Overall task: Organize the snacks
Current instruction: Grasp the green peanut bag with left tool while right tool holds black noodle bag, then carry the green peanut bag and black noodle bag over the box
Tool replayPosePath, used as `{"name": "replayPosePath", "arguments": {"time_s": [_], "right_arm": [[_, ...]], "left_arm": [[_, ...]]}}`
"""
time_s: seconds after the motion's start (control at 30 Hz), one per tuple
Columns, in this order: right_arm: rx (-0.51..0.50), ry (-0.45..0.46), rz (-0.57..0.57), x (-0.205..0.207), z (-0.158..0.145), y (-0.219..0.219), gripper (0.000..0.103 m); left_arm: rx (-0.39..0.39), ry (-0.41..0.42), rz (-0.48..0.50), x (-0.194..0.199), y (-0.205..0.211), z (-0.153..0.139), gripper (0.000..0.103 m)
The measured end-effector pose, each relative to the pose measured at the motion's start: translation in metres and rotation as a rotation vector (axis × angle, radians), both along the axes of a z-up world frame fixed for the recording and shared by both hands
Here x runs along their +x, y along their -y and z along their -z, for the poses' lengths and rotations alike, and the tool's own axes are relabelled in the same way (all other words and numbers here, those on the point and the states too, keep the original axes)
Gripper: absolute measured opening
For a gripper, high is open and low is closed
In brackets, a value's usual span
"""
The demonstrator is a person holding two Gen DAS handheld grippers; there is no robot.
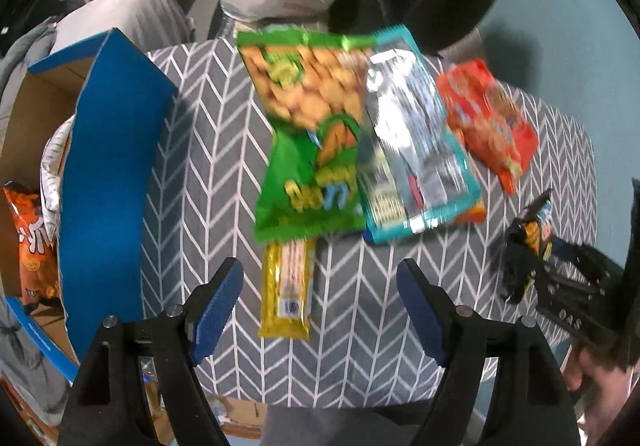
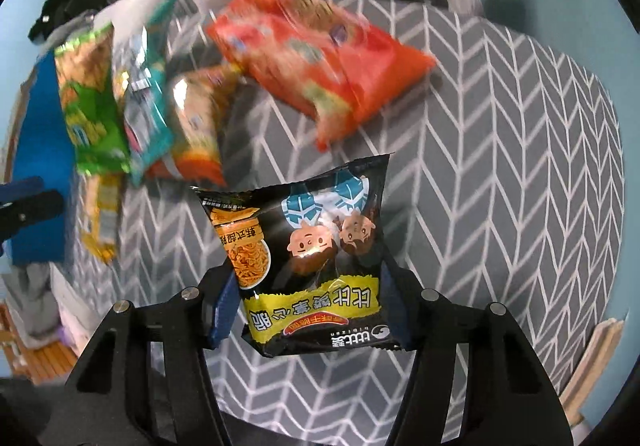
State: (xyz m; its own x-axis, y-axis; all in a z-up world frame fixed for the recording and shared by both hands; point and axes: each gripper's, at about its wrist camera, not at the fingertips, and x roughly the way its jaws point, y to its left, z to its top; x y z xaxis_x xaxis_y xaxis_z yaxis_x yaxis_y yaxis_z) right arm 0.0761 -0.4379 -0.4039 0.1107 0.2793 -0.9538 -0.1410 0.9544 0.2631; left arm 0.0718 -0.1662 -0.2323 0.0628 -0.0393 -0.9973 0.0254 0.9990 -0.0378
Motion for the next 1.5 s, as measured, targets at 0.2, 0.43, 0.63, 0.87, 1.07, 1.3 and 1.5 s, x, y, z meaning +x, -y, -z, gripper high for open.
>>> {"name": "replayPosePath", "arguments": {"time_s": [0.2, 0.43, 0.63, 0.87, 1.07, 1.3, 1.5], "right_arm": [[0.026, 0.038, 0.013, 0.026, -0.022, -0.01, 0.061], [0.055, 0.05, 0.009, 0.051, -0.028, -0.017, 0.061], [0.073, 0.053, 0.029, 0.06, -0.03, -0.025, 0.061], [0.078, 0.047, 0.043, 0.066, -0.031, -0.022, 0.061], [0.078, 0.046, 0.056, 0.066, -0.03, -0.023, 0.061], [0.069, 0.062, 0.06, 0.064, -0.035, -0.027, 0.061], [0.061, 0.087, 0.06, 0.06, -0.051, -0.032, 0.061]], "left_arm": [[-0.029, 0.01, -0.056, 0.022, -0.002, 0.006, 0.086], [0.022, 0.003, -0.052, 0.041, -0.001, 0.024, 0.086], [0.068, -0.012, -0.083, 0.058, -0.005, 0.045, 0.086], [0.054, -0.012, -0.11, 0.071, -0.009, 0.06, 0.076], [0.0, 0.014, -0.112, 0.074, -0.012, 0.055, 0.044], [-0.041, 0.05, -0.113, 0.07, -0.017, 0.034, 0.042], [-0.056, 0.086, -0.089, 0.059, -0.024, 0.009, 0.042]]}}
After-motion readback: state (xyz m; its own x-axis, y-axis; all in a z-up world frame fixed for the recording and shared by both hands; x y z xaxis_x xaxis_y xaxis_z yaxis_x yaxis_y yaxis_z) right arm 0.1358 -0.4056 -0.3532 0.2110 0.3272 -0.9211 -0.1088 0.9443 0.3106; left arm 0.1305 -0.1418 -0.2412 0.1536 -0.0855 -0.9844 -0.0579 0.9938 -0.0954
